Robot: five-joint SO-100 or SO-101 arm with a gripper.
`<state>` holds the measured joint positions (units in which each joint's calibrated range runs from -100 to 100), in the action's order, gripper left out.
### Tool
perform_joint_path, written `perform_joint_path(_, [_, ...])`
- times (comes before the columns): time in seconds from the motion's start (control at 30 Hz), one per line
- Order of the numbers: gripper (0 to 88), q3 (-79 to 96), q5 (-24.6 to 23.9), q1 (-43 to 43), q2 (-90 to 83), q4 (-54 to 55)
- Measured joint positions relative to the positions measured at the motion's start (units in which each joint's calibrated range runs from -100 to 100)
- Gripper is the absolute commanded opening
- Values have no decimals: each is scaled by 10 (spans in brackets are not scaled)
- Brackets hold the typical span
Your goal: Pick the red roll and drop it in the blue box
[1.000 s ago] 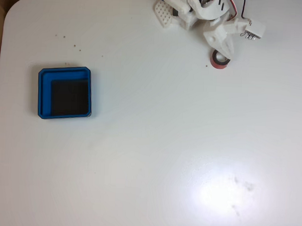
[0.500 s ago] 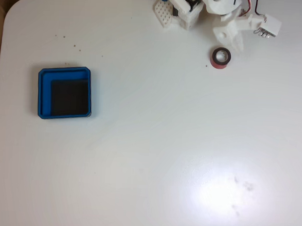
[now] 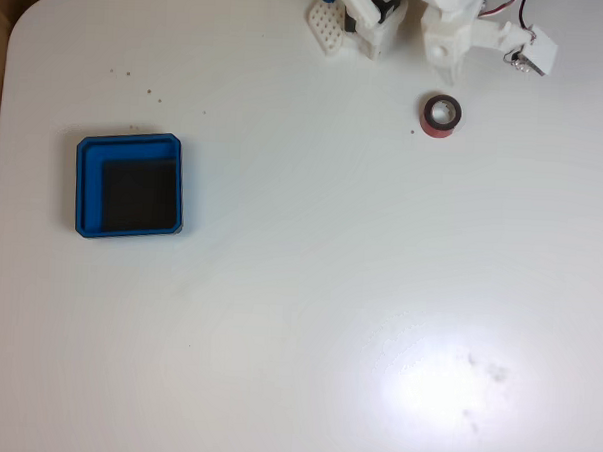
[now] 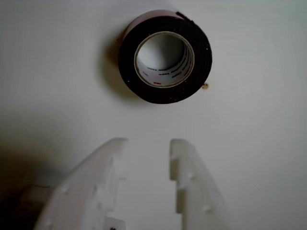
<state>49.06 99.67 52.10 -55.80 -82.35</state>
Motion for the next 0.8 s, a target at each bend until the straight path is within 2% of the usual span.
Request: perform_joint_path(0.8, [30,0,-3,0,30,-11])
